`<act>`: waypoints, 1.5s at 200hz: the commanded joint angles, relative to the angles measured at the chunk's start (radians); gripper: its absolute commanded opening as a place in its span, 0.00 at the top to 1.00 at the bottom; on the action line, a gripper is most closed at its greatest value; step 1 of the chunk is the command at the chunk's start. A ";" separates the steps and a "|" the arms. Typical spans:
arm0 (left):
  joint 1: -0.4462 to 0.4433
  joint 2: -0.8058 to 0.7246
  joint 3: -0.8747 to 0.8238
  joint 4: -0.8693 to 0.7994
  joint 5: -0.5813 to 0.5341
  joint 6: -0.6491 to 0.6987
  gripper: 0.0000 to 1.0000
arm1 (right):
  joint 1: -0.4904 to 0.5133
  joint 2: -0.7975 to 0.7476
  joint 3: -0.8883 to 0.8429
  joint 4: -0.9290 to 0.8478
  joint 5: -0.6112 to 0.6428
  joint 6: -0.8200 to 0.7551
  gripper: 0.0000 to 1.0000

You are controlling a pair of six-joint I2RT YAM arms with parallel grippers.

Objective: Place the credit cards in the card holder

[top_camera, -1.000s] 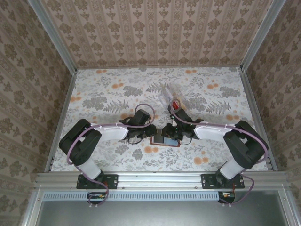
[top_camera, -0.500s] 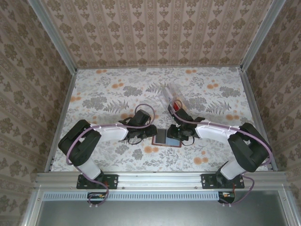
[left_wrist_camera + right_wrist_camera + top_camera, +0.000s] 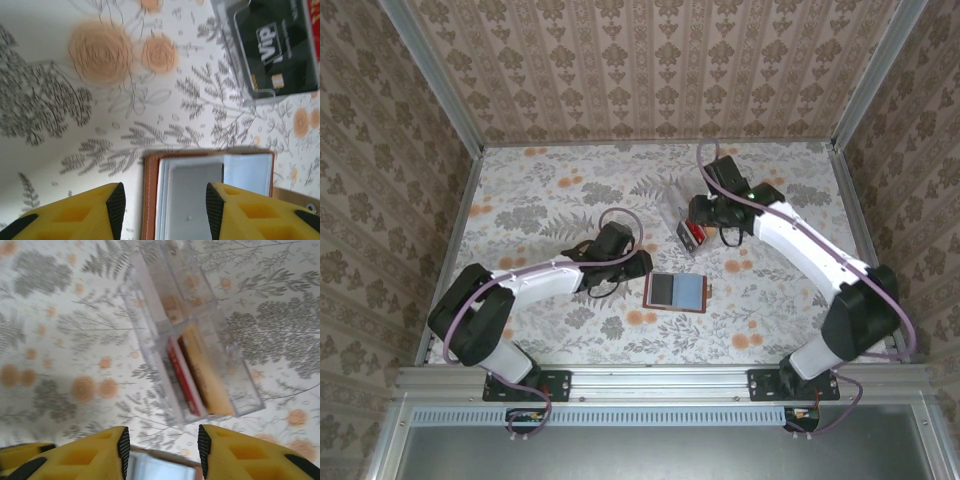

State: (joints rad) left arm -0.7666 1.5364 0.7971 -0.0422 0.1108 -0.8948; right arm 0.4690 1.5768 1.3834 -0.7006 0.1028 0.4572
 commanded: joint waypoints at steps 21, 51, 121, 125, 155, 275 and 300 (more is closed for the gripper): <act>0.057 0.007 0.074 -0.004 0.021 0.045 0.47 | 0.007 0.194 0.181 -0.221 0.158 -0.135 0.60; 0.072 0.035 0.108 0.010 0.054 0.053 0.44 | 0.004 0.292 0.266 -0.271 0.270 -0.159 0.61; 0.066 0.118 0.172 0.024 0.114 0.051 0.42 | 0.000 0.415 0.338 -0.298 0.277 -0.207 0.63; 0.066 0.120 0.174 0.024 0.116 0.050 0.42 | 0.000 0.419 0.339 -0.300 0.278 -0.206 0.63; 0.066 0.129 0.174 0.025 0.123 0.045 0.42 | 0.000 0.441 0.338 -0.305 0.313 -0.208 0.62; 0.065 0.137 0.173 0.025 0.124 0.039 0.42 | 0.002 0.415 0.320 -0.291 0.402 -0.218 0.70; 0.064 0.138 0.172 0.026 0.124 0.036 0.43 | 0.002 0.407 0.315 -0.286 0.410 -0.224 0.72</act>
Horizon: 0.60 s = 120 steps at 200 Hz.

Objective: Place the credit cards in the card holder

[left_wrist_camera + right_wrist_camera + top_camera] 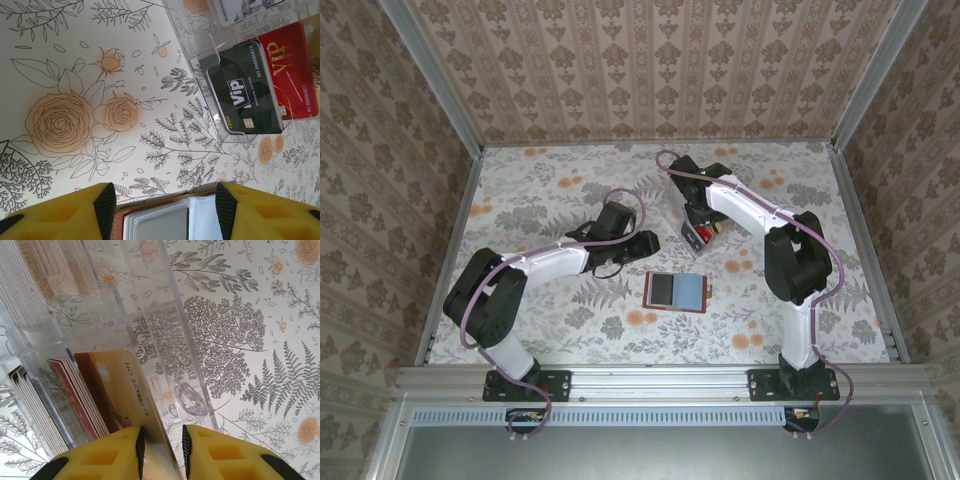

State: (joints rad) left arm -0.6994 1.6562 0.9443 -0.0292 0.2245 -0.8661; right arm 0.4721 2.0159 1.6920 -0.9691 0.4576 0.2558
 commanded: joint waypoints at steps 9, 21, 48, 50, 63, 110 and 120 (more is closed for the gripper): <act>-0.003 0.017 0.025 0.013 0.010 0.007 0.43 | -0.001 -0.035 0.006 -0.016 0.056 -0.026 0.74; -0.003 0.016 0.024 0.014 0.010 0.007 0.43 | 0.000 -0.037 0.006 -0.015 0.061 -0.026 0.75; -0.003 0.017 0.025 0.017 0.011 0.004 0.43 | -0.001 -0.039 0.006 -0.013 0.078 -0.033 0.74; -0.003 0.018 0.025 0.017 0.012 0.004 0.43 | -0.001 -0.040 0.006 -0.012 0.079 -0.035 0.74; -0.003 0.017 0.025 0.017 0.012 0.003 0.43 | -0.001 -0.039 0.006 -0.011 0.088 -0.037 0.74; -0.005 0.017 0.018 0.021 0.015 -0.002 0.43 | -0.001 -0.041 0.006 -0.008 0.095 -0.046 0.76; -0.005 0.017 0.018 0.023 0.015 -0.004 0.43 | -0.001 -0.043 0.003 -0.007 0.095 -0.046 0.78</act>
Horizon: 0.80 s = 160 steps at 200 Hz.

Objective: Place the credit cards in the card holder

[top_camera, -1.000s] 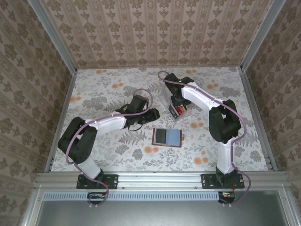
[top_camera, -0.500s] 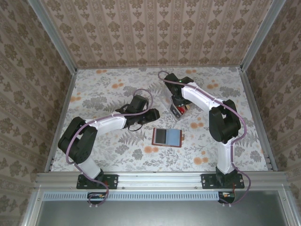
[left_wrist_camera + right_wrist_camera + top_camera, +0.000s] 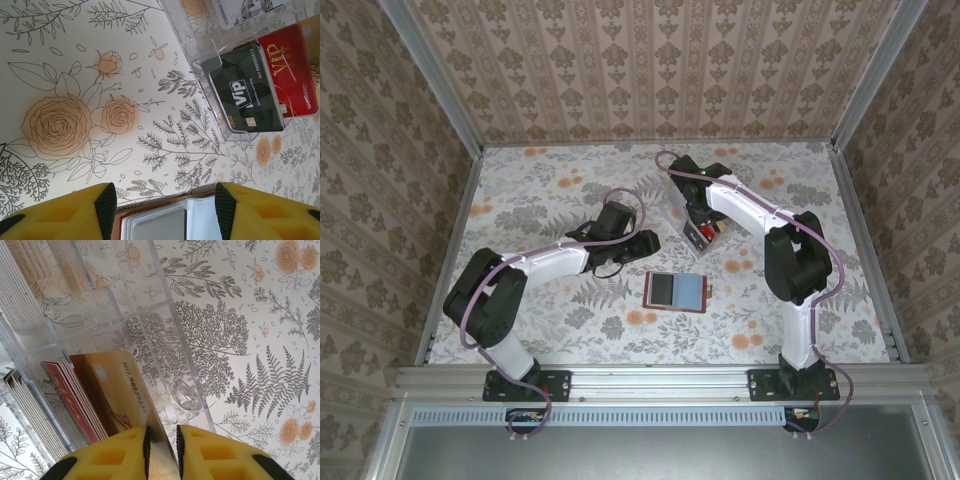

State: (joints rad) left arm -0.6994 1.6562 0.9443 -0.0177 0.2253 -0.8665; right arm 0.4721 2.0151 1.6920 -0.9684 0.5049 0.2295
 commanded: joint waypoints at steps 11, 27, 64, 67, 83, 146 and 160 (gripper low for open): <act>-0.003 0.018 0.016 0.014 0.015 -0.004 0.43 | -0.001 -0.043 0.004 -0.007 0.046 -0.022 0.79; -0.004 0.017 0.015 0.015 0.016 -0.004 0.43 | -0.001 -0.042 0.007 -0.008 0.042 -0.022 0.81; -0.005 0.014 0.011 0.016 0.016 -0.008 0.43 | -0.001 -0.052 0.011 -0.009 0.038 -0.022 0.85; -0.005 0.014 0.012 0.015 0.016 -0.008 0.43 | -0.001 -0.054 0.011 -0.010 0.038 -0.022 0.85; -0.005 0.016 0.013 0.018 0.016 -0.008 0.43 | -0.002 -0.062 0.013 -0.009 0.031 -0.022 0.90; -0.006 0.016 0.012 0.018 0.020 -0.012 0.43 | -0.001 -0.057 0.012 -0.010 -0.009 -0.020 0.89; -0.006 0.014 0.012 0.019 0.020 -0.012 0.43 | -0.003 -0.048 0.014 -0.012 -0.005 -0.020 0.89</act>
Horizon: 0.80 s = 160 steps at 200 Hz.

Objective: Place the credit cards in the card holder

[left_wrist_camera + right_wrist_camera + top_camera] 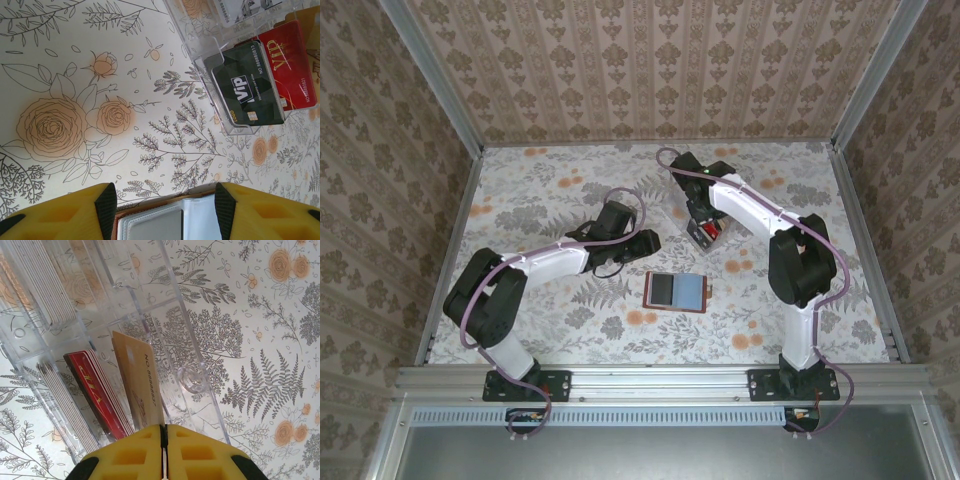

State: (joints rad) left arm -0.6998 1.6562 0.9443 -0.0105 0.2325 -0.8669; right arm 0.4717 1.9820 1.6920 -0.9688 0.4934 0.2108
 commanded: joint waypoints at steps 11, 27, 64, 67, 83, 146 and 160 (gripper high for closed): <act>-0.006 0.014 0.012 0.012 0.013 -0.012 0.43 | -0.004 -0.008 0.014 -0.009 -0.008 -0.002 0.88; -0.006 0.014 0.013 0.012 0.013 -0.014 0.43 | -0.009 0.008 0.021 -0.016 -0.050 0.001 0.89; -0.007 0.011 0.013 0.011 0.011 -0.015 0.43 | -0.012 0.016 0.022 -0.024 -0.193 0.013 0.94; -0.007 0.011 0.015 0.011 0.011 -0.015 0.43 | -0.012 0.013 0.021 -0.024 -0.205 0.016 0.94; -0.007 0.012 0.016 0.010 0.010 -0.014 0.43 | -0.011 -0.001 0.014 -0.013 -0.267 0.036 0.95; -0.007 0.008 0.014 0.002 0.004 -0.012 0.44 | -0.012 -0.007 0.029 0.007 -0.404 0.116 0.96; -0.007 0.007 0.011 0.003 0.002 -0.014 0.44 | -0.012 -0.008 0.039 0.014 -0.425 0.135 0.96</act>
State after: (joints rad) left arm -0.7006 1.6562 0.9443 -0.0078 0.2321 -0.8677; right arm 0.4561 1.9820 1.7046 -0.9649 0.1886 0.2760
